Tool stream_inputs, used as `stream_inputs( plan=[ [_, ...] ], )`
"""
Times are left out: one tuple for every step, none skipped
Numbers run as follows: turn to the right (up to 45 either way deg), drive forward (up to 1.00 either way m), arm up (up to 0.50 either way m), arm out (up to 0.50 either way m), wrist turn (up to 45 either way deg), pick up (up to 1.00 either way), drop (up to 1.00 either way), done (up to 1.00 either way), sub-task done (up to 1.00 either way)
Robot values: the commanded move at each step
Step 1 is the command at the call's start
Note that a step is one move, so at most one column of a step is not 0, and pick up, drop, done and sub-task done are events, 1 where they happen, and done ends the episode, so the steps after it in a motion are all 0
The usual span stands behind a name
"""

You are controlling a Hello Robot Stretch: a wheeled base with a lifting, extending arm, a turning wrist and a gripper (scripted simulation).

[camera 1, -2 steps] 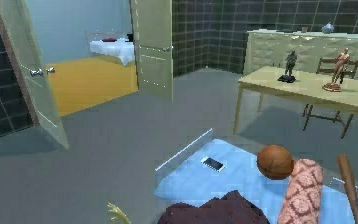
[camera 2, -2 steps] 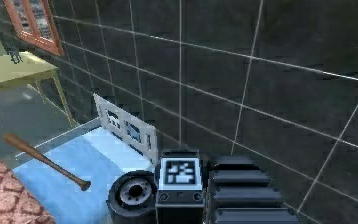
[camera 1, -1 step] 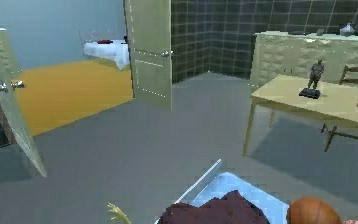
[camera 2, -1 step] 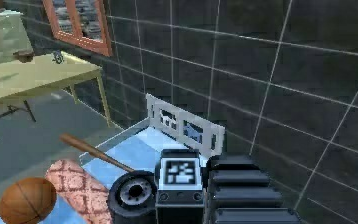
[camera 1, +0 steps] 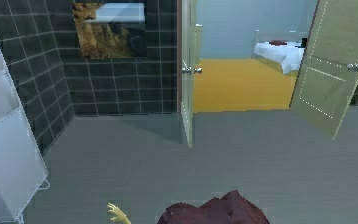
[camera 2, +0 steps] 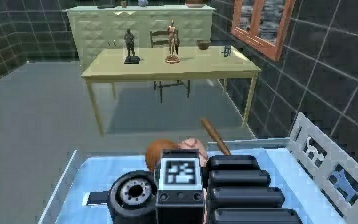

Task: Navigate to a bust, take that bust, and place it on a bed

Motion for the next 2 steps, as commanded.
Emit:
stream_inputs(
  plan=[
    [-3.0, 0.0, 0.0, 0.0, 0.0, 0.0, 0.0, 0.0, 0.0],
    [0.0, 0.45, 0.0, 0.0, 0.0, 0.0, 0.0, 0.0, 0.0]
  ],
)
